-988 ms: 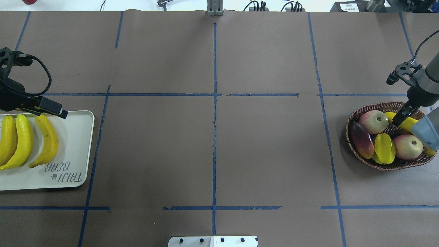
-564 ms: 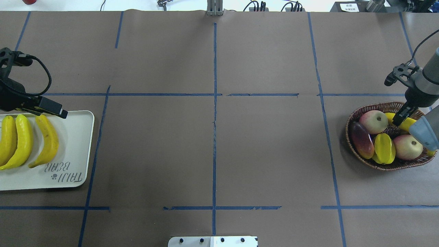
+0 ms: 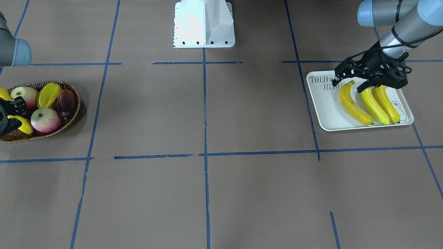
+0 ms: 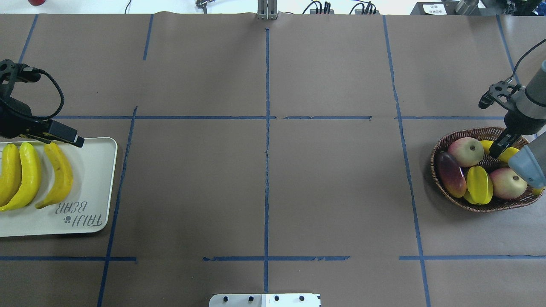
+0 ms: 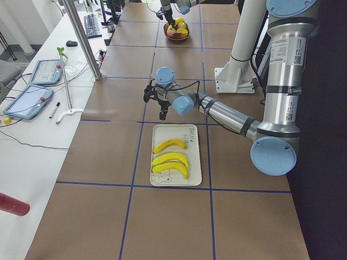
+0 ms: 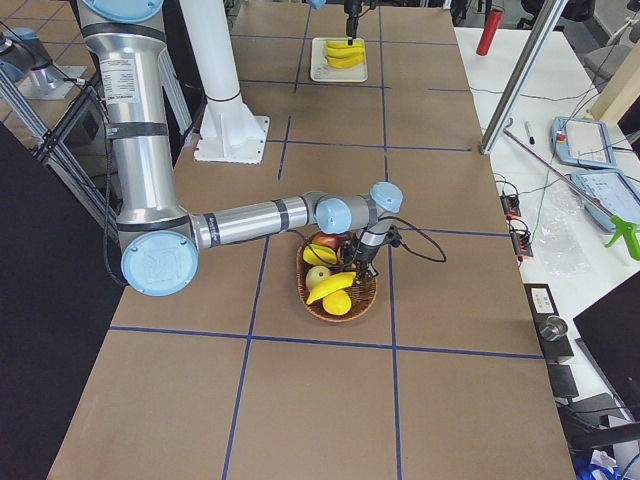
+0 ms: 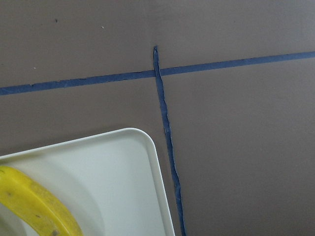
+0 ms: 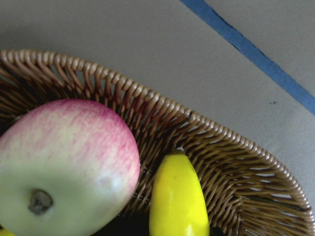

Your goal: Transfer all bananas from basket to plate

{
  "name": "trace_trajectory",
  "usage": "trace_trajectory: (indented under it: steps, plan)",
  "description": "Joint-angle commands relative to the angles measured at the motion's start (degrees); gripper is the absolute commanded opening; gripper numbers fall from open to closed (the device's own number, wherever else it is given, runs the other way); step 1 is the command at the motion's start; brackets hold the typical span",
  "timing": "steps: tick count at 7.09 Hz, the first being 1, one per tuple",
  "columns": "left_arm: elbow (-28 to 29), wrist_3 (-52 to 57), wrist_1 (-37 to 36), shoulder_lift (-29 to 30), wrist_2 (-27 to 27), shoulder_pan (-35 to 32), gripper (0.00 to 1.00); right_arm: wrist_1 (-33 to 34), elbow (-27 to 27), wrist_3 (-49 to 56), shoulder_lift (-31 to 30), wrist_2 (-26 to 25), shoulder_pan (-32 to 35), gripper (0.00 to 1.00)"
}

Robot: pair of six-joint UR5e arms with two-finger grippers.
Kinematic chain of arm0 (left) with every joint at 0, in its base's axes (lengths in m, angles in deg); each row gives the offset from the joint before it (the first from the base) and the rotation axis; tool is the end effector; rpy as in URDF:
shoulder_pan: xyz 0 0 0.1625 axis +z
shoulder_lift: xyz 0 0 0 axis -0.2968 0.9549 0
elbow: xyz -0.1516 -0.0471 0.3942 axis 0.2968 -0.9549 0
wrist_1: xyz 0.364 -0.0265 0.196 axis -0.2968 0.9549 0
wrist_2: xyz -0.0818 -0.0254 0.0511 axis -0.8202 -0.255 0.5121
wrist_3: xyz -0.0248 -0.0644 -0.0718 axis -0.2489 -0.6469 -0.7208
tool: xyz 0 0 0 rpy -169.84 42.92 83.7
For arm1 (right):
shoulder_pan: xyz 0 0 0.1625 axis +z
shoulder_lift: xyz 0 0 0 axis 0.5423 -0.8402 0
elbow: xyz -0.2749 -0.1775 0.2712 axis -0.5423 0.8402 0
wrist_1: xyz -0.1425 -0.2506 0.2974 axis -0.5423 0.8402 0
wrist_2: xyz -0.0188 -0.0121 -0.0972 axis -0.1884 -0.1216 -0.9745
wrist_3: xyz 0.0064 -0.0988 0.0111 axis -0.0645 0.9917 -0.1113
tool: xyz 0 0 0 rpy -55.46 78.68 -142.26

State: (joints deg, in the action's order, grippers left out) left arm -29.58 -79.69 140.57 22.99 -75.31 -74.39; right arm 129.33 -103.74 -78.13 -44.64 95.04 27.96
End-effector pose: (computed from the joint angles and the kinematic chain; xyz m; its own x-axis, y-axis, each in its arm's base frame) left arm 0.2119 -0.4498 0.4205 0.5346 0.1715 -0.8275 -0.0375 0.9830 0.1795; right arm -0.1955 -0.5065 0.5882 0.5900 -0.6024 0.5376 0.5952 0.7744 0.2145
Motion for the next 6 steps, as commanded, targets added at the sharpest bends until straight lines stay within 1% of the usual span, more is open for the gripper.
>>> trace_trajectory:
  steps: [1,3,4,5,6]
  plan:
    - [0.0,-0.09,0.0,0.0,0.0,0.0,1.0,2.54,-0.25,-0.01,0.35,-0.33,-0.59,0.59]
    - [0.0,0.0,0.0,0.0,0.0,0.0,1.0,2.65,-0.16,0.08,0.35,-0.34,-0.86,0.54]
    - [0.0,0.0,0.0,0.0,0.09,0.0,1.0,2.74,-0.16,0.08,0.35,-0.51,-0.95,0.54]
    - [0.0,0.0,0.09,0.0,0.09,-0.09,1.0,2.74,0.02,0.08,0.35,-0.51,-1.04,0.44]
    - [0.0,0.0,0.09,-0.09,0.09,0.0,1.0,3.44,-0.68,0.08,0.43,0.01,-0.34,0.17]
